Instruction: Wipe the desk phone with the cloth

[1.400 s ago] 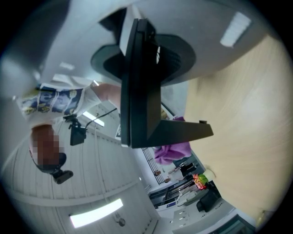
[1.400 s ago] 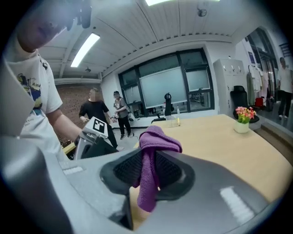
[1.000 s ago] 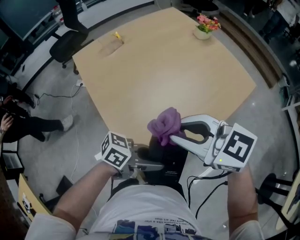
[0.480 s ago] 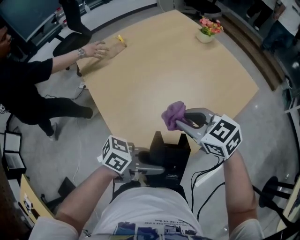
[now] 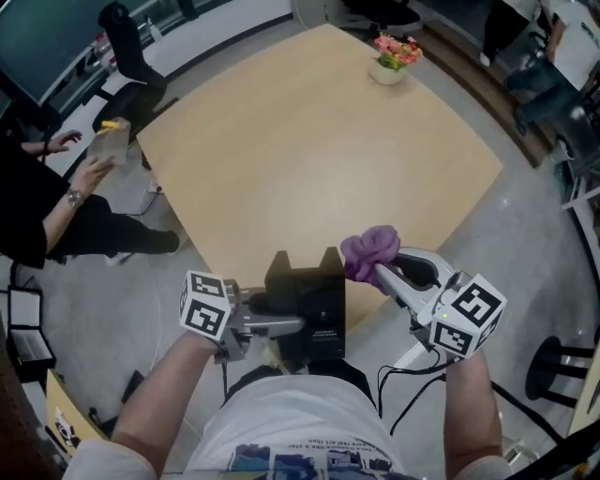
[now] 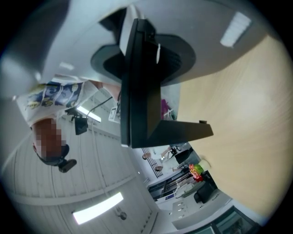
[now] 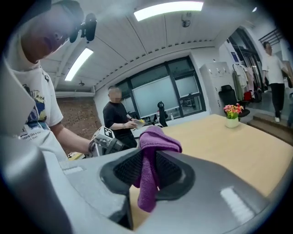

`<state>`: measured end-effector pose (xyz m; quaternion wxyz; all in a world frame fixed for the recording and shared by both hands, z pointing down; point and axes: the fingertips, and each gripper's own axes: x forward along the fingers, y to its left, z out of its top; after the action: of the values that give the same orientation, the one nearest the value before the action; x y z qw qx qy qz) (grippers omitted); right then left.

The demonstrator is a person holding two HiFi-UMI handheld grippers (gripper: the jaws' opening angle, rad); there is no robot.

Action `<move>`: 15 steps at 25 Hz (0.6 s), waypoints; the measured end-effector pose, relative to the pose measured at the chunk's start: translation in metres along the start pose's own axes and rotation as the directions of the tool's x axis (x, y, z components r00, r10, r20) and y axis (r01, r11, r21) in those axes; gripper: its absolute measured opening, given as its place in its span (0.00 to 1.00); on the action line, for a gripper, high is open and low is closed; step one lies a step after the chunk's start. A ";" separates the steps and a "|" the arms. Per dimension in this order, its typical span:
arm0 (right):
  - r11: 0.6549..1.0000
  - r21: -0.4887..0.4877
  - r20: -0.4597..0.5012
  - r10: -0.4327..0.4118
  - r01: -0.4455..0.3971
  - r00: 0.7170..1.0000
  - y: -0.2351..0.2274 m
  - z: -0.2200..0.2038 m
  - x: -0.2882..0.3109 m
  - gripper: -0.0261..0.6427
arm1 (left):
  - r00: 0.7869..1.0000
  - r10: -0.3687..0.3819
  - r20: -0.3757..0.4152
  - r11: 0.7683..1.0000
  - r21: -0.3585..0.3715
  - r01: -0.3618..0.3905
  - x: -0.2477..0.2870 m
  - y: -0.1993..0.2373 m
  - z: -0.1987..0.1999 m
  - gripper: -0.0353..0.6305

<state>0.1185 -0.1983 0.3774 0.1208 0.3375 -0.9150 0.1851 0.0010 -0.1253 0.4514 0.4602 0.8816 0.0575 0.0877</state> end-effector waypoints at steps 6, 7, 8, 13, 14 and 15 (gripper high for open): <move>0.997 0.071 -0.004 0.030 -0.030 1.000 0.041 -0.032 -0.004 0.17 | 0.999 0.024 0.039 0.999 -0.023 -0.023 -0.004 0.005 0.016 0.32; 0.996 0.077 -0.015 0.034 -0.033 0.999 0.048 -0.040 -0.006 0.17 | 0.999 0.024 0.043 0.999 -0.022 -0.023 -0.005 0.006 0.018 0.32; 0.996 0.080 -0.029 0.036 -0.033 0.999 0.053 -0.048 -0.007 0.17 | 0.999 0.024 0.047 0.999 -0.022 -0.023 -0.006 0.006 0.019 0.32; 0.993 0.119 -0.092 0.016 -0.005 0.996 0.068 -0.085 -0.018 0.17 | 0.998 0.017 0.060 1.000 -0.025 -0.016 -0.008 0.009 0.026 0.32; 0.992 0.124 -0.107 0.009 0.004 0.994 0.072 -0.093 -0.021 0.17 | 0.998 0.015 0.062 1.000 -0.025 -0.014 -0.008 0.009 0.026 0.32; 0.991 0.131 -0.122 0.004 0.012 0.993 0.075 -0.101 -0.023 0.17 | 0.998 0.013 0.065 1.000 -0.025 -0.012 -0.008 0.009 0.027 0.32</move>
<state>0.0954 -0.0900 0.4417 0.1542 0.3347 -0.8911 0.2648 -0.0014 -0.1536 0.4432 0.4722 0.8785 0.0359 0.0624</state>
